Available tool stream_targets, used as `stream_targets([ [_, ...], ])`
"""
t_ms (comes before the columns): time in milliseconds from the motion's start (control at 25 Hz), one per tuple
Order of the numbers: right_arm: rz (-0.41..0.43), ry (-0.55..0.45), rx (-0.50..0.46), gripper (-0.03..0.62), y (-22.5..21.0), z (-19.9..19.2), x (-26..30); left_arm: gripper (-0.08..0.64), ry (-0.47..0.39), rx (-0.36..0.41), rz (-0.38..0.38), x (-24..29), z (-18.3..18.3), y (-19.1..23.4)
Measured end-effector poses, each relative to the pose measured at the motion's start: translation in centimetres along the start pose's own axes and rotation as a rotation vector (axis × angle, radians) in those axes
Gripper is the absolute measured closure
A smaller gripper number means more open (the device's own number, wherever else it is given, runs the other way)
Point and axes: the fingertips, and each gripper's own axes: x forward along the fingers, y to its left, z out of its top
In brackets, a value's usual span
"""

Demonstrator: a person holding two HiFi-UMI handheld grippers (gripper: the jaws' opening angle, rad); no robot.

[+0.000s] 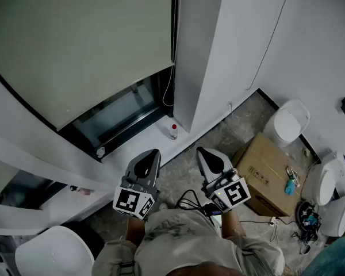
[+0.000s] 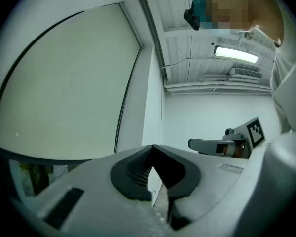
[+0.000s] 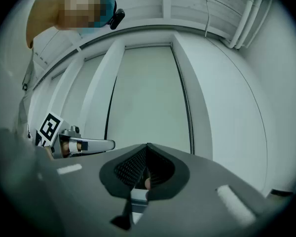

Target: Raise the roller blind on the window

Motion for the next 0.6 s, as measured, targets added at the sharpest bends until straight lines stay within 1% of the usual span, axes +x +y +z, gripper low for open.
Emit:
stream_targets([
  [200,-0.016,-0.009,0.021,0.584,-0.3,0.4,-0.9,0.555,0.011,-0.002,0.002,0.1,-0.2,-1.1],
  [400,-0.041,-0.017,0.017,0.581,-1.5,0.0,-1.9,0.555,0.019,-0.007,0.005,0.9,-0.6,-2.0],
  [600,-0.004,-0.018,0.018,0.581,-2.4,0.0,-2.2,0.555,0.031,-0.002,0.016,1.9,-1.1,-3.3],
])
